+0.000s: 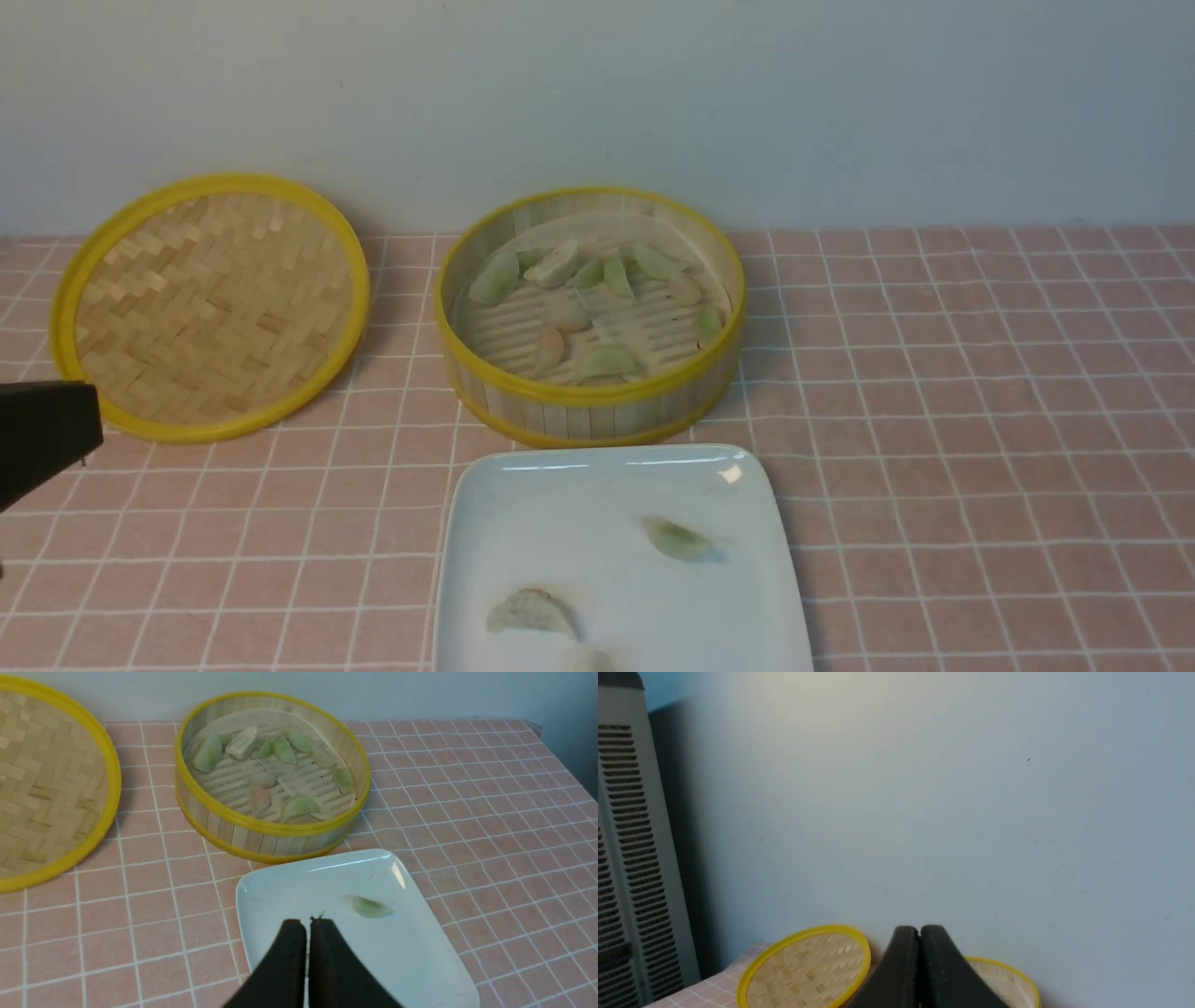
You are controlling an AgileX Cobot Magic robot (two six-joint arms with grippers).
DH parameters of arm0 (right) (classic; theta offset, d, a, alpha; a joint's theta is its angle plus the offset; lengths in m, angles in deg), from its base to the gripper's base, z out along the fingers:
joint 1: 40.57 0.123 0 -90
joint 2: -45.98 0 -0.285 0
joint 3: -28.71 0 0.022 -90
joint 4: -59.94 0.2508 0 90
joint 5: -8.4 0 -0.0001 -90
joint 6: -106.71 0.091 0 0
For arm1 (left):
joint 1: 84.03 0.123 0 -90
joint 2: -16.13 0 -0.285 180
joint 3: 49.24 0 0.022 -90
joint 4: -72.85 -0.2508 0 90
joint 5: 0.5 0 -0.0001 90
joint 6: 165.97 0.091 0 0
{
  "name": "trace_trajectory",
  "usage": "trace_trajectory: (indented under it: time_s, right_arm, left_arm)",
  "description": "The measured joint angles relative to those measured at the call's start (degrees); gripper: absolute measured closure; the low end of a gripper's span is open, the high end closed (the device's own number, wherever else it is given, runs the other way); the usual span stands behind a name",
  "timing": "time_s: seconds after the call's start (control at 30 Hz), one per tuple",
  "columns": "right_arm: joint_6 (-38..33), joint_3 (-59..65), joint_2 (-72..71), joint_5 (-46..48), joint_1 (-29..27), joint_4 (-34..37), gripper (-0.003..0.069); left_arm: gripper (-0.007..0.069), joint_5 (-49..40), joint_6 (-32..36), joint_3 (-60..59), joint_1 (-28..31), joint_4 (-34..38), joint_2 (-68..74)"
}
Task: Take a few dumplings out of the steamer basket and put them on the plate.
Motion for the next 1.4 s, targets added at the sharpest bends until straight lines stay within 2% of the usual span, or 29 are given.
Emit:
trace_trajectory:
  time_s: [0.53, 1.17, 1.3, 1.4]
  right_arm:
    - [0.3, 0.2, 0.0, -0.3, 0.0, 0.0, 0.0673]
    - [0.3, 0.2, 0.0, -0.3, 0.0, 0.0, 0.0673]
    - [0.3, 0.2, 0.0, -0.3, 0.0, 0.0, 0.0673]
    - [0.3, 0.2, 0.0, -0.3, 0.0, 0.0, 0.0673]
  left_arm:
    - [0.0631, -1.7, 1.9, 0.0, 0.0, -1.8, -13.6]
    - [0.0631, -1.6, 3.8, -0.3, 0.0, -2.1, -14.8]
    - [0.0631, 3.1, 9.3, -4.1, 1.6, -2.3, -15.9]
    - [0.0631, 9.4, 18.8, -10.7, 7.6, 2.1, -18.9]
